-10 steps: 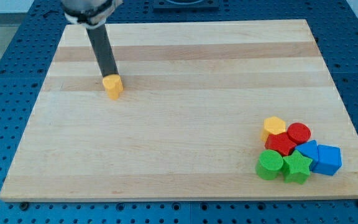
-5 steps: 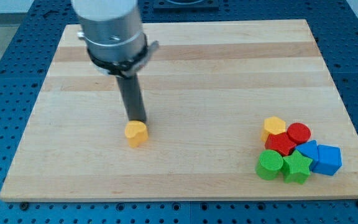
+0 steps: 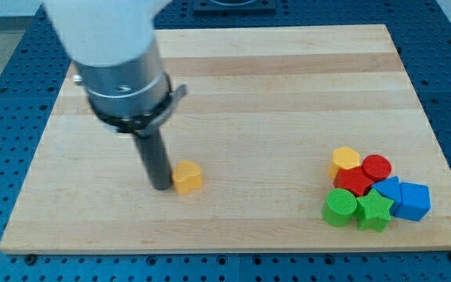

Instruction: Move the yellow heart towards the green circle

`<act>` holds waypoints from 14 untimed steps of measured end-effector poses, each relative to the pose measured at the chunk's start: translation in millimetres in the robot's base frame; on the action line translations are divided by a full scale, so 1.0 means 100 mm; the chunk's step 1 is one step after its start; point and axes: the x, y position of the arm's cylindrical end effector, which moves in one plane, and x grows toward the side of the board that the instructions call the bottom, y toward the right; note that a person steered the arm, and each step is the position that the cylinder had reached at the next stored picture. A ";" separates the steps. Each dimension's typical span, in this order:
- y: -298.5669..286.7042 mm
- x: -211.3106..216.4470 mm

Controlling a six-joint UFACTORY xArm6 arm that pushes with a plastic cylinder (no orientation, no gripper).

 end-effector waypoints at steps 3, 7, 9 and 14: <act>0.94 0.00; 1.39 -0.27; 1.71 -0.07; 1.33 0.56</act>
